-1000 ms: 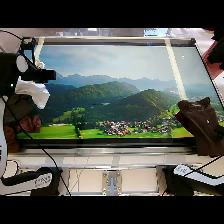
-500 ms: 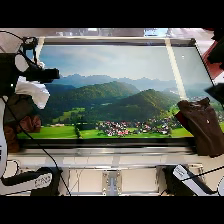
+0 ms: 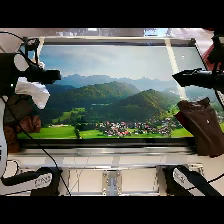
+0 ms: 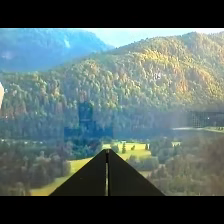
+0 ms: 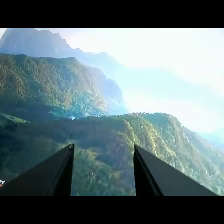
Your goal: Fold the shirts.
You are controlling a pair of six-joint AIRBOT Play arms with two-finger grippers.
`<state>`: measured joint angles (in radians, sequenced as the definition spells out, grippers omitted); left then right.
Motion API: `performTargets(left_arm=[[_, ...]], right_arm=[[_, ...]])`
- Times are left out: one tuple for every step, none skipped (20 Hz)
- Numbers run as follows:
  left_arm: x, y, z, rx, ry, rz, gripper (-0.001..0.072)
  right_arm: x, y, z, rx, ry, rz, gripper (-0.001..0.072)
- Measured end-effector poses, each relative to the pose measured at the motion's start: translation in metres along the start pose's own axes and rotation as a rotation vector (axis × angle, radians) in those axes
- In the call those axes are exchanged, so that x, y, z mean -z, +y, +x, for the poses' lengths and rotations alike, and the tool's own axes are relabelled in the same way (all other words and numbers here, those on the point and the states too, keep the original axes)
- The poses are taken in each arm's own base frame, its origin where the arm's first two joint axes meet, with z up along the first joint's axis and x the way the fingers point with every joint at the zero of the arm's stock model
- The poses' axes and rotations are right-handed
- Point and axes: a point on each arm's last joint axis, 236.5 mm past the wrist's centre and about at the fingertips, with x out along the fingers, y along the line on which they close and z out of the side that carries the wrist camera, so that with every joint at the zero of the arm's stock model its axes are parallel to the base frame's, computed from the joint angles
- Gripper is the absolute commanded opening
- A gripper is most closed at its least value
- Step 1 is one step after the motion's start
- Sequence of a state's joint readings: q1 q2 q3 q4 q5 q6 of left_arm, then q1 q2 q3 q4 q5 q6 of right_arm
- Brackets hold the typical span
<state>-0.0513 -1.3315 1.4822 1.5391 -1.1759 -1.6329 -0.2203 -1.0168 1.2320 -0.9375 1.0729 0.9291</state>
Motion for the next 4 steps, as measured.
performTargets(left_arm=[[0.0000,-0.0001,0.0000,0.000,0.000,0.003,0.0013],[-0.0001,-0.0001,0.0000,0.000,0.000,0.006,0.0013],[-0.0001,-0.0002,0.0000,0.001,0.000,0.007,0.0013],[-0.0001,-0.0003,0.0000,0.001,0.000,0.008,0.0013]], right_arm=[[0.0000,0.0040,0.0021,-0.001,0.004,-0.019,0.0441],[0.0000,0.0068,0.0039,-0.001,0.008,-0.034,0.0441],[0.0004,0.0089,0.0051,-0.002,0.012,-0.045,0.0441],[-0.0001,0.0098,0.0058,0.000,0.012,-0.052,0.0441]])
